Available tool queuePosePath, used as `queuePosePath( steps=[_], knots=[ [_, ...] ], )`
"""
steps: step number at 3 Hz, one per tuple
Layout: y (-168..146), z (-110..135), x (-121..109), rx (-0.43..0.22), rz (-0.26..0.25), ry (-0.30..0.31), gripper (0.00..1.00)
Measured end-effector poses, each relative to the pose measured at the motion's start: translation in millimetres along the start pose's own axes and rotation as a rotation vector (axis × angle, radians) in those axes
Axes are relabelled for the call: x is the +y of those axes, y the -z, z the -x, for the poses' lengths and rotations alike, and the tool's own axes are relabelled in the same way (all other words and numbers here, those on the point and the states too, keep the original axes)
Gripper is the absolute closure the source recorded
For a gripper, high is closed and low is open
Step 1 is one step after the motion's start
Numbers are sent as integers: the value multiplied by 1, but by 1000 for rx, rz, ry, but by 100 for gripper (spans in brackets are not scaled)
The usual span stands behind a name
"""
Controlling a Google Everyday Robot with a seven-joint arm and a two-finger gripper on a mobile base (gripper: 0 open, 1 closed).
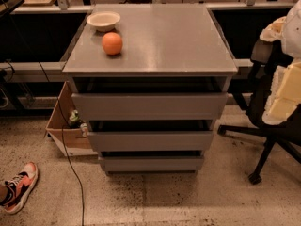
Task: Open bottom drawer
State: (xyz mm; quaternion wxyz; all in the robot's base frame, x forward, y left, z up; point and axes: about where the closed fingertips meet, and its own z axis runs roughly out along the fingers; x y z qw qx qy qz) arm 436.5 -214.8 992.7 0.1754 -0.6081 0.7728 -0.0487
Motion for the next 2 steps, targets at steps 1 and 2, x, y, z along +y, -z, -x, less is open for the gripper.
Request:
queuePosePath(
  steps=[1, 2],
  knots=[
    [0, 0, 0, 0, 0, 0, 0],
    [-42, -5, -10, -30, 45, -12, 0]
  ],
)
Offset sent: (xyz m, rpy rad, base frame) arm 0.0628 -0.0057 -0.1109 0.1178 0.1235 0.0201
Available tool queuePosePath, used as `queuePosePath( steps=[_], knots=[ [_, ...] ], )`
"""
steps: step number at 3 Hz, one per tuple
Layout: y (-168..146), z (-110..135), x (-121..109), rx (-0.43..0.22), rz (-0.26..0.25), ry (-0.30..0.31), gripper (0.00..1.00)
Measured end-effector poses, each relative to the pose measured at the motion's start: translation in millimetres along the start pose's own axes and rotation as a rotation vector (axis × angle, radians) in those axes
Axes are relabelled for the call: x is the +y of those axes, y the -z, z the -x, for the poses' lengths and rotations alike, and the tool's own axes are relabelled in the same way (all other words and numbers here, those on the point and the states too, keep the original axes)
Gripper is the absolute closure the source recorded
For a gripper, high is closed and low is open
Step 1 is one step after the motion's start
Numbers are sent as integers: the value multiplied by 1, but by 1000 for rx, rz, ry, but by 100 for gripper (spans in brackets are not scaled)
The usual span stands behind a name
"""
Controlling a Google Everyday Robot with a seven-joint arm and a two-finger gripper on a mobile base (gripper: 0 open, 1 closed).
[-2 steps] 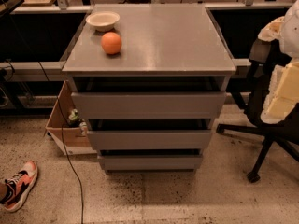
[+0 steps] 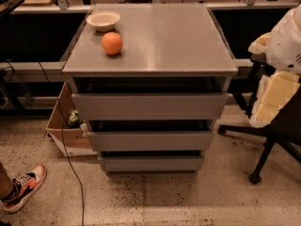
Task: Open bottom drawer
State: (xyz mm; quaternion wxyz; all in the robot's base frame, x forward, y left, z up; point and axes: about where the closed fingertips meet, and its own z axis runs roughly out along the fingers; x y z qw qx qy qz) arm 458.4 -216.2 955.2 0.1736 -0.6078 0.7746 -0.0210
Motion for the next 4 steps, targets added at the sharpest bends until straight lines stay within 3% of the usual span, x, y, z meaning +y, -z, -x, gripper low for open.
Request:
queuePosePath(
  steps=[1, 3, 4],
  knots=[
    [-81, -10, -4, -20, 105, -29, 0],
    [-94, -14, 1, -31, 75, -37, 0],
    [-165, -36, 28, -48, 95, -93, 0]
  ],
)
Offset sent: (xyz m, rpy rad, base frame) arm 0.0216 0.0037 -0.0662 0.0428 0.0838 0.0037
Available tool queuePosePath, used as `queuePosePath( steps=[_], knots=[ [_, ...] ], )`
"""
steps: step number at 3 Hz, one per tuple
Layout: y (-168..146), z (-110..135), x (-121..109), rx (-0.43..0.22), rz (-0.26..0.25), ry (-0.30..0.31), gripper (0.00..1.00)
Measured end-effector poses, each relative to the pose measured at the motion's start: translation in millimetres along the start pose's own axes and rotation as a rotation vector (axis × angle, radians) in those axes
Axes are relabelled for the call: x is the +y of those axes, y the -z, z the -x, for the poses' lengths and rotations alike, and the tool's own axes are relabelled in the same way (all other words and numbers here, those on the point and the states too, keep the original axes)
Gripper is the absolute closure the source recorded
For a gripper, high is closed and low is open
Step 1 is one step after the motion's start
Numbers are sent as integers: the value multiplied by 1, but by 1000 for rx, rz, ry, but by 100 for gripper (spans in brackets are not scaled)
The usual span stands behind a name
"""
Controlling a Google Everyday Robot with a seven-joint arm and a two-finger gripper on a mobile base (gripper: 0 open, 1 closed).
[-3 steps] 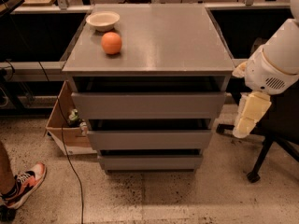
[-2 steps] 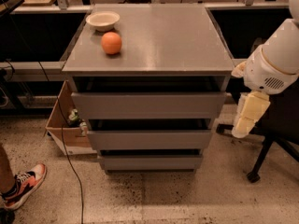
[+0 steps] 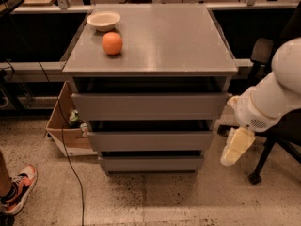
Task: Open bottom drawer
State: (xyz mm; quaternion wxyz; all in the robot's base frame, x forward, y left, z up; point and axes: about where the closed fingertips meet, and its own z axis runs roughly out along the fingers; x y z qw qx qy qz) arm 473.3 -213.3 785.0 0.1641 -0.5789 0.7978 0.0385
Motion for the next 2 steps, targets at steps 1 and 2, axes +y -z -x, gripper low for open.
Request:
queuePosePath(
  steps=[1, 2],
  knots=[
    [-42, -13, -3, -32, -50, 3, 0],
    [-41, -11, -5, -35, -58, 3, 0]
  ],
)
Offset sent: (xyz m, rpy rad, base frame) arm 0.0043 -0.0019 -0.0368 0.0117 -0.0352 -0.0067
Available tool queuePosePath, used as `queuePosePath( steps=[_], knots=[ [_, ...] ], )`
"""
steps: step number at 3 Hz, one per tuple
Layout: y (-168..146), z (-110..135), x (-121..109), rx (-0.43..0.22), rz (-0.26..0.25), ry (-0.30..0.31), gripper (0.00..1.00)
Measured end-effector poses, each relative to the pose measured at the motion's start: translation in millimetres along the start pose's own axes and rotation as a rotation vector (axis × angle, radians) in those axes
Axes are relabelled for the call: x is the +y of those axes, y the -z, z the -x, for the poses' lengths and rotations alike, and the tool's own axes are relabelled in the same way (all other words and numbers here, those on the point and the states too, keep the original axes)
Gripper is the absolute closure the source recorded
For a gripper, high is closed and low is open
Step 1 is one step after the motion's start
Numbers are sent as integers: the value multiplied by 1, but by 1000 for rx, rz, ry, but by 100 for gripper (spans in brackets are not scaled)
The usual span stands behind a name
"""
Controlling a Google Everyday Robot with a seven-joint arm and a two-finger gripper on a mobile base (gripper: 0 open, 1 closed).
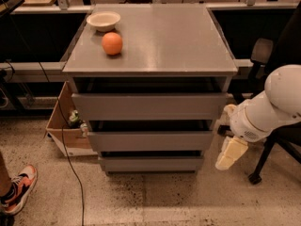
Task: Open bottom drawer
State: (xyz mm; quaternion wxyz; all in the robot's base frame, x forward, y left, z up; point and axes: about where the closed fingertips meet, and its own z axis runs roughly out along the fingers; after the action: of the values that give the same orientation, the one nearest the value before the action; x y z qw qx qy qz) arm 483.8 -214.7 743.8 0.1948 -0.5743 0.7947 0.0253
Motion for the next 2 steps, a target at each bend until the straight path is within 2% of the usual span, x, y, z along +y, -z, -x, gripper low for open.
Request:
queuePosePath(
  steps=[1, 2],
  knots=[
    [-31, -5, -5, -14, 13, -15, 0],
    [-103, -28, 17, -20, 64, -44, 0]
  ],
)
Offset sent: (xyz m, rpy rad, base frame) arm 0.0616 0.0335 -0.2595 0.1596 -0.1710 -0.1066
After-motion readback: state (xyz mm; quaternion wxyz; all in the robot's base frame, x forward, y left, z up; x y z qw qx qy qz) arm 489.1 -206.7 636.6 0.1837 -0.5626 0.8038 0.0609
